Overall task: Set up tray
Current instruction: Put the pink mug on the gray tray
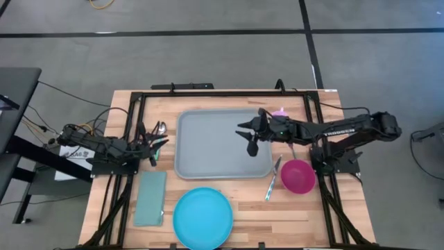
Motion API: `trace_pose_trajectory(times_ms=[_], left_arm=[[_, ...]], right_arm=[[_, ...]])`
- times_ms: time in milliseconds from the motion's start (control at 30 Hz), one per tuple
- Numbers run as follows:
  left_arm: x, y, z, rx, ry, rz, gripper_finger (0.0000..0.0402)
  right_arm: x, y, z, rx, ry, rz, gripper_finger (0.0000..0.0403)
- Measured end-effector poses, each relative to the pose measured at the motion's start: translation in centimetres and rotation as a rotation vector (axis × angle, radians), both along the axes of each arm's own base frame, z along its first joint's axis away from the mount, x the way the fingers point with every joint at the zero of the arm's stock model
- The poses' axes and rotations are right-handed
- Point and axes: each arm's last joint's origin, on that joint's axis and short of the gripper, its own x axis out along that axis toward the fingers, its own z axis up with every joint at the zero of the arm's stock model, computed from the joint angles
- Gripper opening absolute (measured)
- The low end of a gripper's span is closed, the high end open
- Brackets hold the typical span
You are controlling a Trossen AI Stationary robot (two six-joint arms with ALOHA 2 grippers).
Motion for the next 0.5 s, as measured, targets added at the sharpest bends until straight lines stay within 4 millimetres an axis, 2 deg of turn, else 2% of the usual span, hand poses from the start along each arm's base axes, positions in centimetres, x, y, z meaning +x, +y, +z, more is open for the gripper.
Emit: trace_pose_trajectory(times_ms=[100,233,333,500], left_arm=[[0.1,-0.1,0.7,0.037,-0.048,-0.049,0.0074],[0.1,-0.4,2.9,0.002,-0.262,-0.164,0.0074],[-0.1,-0.6,4.2,0.109,-0.364,-0.236,0.0074],[-0.2,-0.5,5.2,0.294,-0.399,-0.198,0.0074]], right_arm=[[-0.1,0.5,0.2,0.0,-0.002,0.018,0.0123],[-0.3,1.1,0.4,-0.001,-0.012,0.037,0.0123],[-0.3,1.5,0.6,-0.001,-0.023,0.05,0.0123],[-0.4,1.9,0.7,-0.001,-0.028,0.067,0.0123]])
